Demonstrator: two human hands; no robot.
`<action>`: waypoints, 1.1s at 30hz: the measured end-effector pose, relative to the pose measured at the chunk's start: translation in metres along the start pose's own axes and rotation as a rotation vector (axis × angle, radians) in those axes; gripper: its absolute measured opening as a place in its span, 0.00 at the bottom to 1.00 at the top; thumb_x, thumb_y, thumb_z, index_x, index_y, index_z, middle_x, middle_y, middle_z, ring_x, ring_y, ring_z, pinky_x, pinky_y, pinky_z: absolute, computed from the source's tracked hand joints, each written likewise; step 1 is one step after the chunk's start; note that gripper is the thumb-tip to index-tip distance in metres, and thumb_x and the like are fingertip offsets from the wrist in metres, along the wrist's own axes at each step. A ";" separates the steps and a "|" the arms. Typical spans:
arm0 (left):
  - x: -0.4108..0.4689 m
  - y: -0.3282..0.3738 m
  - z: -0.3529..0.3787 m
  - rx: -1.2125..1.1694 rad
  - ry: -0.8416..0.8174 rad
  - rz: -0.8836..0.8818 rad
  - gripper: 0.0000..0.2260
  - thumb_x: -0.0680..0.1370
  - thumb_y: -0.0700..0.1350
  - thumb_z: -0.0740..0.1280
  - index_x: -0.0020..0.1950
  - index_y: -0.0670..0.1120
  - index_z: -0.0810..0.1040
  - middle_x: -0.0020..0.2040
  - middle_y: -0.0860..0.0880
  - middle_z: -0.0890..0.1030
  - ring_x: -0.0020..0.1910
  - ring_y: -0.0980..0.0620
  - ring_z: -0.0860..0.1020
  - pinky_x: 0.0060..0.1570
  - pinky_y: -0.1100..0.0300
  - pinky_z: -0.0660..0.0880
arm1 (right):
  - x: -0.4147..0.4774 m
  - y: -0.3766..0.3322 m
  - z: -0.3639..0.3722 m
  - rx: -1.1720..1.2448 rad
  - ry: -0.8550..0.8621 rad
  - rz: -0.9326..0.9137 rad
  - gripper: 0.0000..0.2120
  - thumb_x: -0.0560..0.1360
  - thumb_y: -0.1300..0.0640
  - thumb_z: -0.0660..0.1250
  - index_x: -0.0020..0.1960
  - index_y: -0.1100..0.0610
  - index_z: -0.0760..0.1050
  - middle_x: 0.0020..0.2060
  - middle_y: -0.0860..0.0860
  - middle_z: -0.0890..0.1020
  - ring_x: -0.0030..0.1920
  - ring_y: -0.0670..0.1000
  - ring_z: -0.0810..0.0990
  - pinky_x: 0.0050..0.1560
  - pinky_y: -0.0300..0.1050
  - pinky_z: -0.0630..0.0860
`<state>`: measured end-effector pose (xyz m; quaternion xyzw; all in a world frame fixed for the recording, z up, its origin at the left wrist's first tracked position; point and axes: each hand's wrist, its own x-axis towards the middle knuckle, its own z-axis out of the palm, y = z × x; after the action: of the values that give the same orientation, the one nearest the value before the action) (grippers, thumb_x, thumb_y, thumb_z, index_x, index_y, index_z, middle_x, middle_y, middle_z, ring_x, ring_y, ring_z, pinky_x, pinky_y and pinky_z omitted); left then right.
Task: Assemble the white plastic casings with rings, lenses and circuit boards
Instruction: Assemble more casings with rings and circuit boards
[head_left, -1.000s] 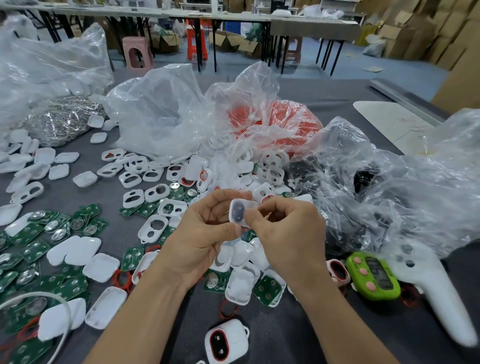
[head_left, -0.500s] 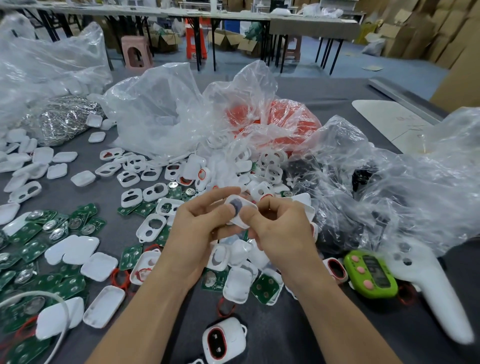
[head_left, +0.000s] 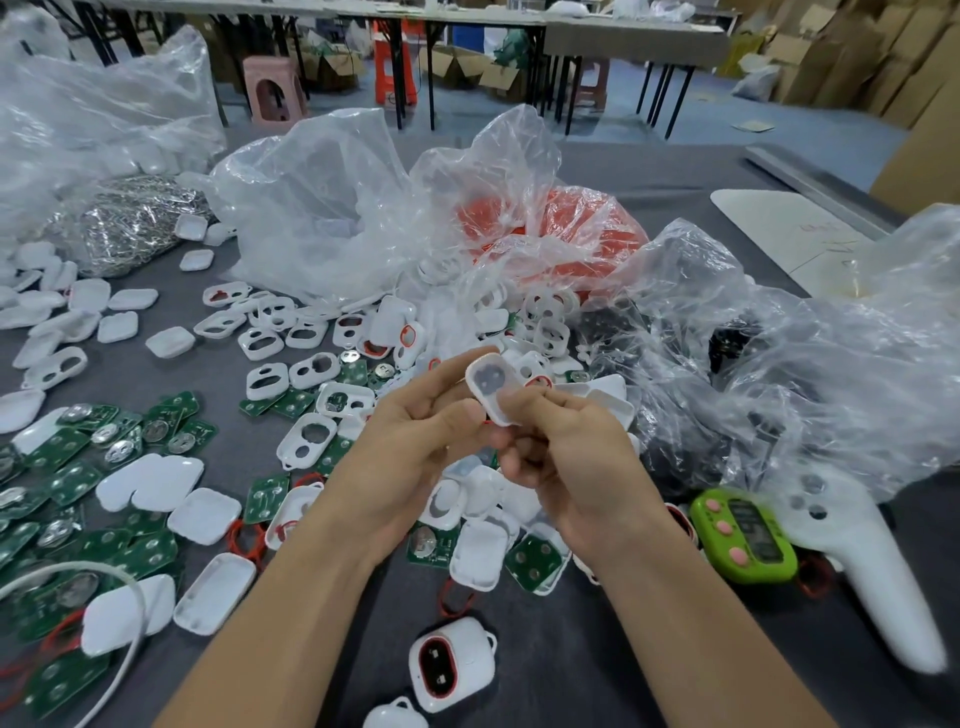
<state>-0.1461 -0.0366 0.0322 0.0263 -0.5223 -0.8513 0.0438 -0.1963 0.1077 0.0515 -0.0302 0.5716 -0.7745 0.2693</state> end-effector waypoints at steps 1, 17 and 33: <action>0.000 0.001 0.000 -0.025 -0.010 -0.006 0.20 0.74 0.40 0.70 0.67 0.45 0.81 0.63 0.34 0.82 0.57 0.38 0.80 0.57 0.51 0.81 | 0.000 0.001 0.001 -0.011 -0.003 0.006 0.13 0.78 0.63 0.68 0.35 0.58 0.81 0.27 0.56 0.79 0.21 0.49 0.73 0.22 0.37 0.66; 0.006 0.002 -0.021 -0.286 -0.026 -0.093 0.16 0.80 0.41 0.65 0.65 0.48 0.83 0.64 0.41 0.83 0.62 0.46 0.83 0.56 0.52 0.81 | -0.024 -0.025 -0.027 -1.136 -0.002 -0.261 0.07 0.71 0.47 0.77 0.37 0.47 0.83 0.27 0.41 0.81 0.27 0.40 0.76 0.29 0.31 0.69; 0.003 0.000 -0.017 -0.256 -0.039 -0.107 0.15 0.78 0.42 0.68 0.65 0.46 0.83 0.63 0.41 0.83 0.57 0.46 0.84 0.53 0.55 0.82 | -0.053 0.000 -0.037 -0.945 0.244 -0.253 0.11 0.73 0.56 0.72 0.45 0.39 0.84 0.30 0.45 0.84 0.28 0.44 0.79 0.31 0.40 0.77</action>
<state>-0.1479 -0.0524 0.0245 0.0320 -0.4081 -0.9123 -0.0088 -0.1641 0.1644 0.0529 -0.1272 0.8788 -0.4558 0.0614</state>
